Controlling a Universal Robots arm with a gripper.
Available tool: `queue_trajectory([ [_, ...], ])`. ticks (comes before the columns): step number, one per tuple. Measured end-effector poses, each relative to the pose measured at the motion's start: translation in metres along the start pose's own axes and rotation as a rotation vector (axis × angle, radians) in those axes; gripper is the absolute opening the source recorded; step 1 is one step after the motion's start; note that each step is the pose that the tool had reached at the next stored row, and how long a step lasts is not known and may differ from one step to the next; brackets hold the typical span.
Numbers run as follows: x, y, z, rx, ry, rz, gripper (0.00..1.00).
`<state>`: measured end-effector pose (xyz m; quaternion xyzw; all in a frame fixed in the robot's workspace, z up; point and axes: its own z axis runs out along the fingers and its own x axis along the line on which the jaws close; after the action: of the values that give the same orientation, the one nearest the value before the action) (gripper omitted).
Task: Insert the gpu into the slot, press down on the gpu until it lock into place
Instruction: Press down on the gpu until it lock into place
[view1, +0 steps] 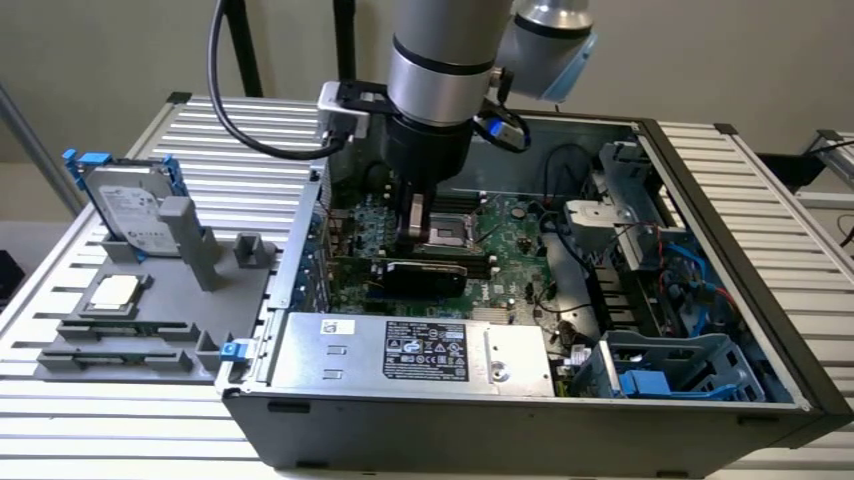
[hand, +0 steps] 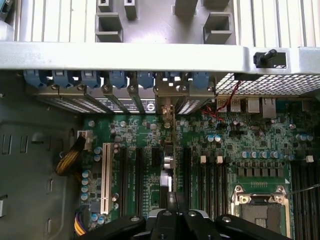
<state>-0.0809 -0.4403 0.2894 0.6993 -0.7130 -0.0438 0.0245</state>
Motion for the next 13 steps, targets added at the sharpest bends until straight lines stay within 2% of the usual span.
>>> queue_trajectory([
  [7, -0.003, 0.0034, 0.0108, 0.0106, 0.0007, 0.000, 0.11],
  [13, -0.004, 0.0036, 0.0171, 0.0142, 0.0023, 0.000, 0.11],
])
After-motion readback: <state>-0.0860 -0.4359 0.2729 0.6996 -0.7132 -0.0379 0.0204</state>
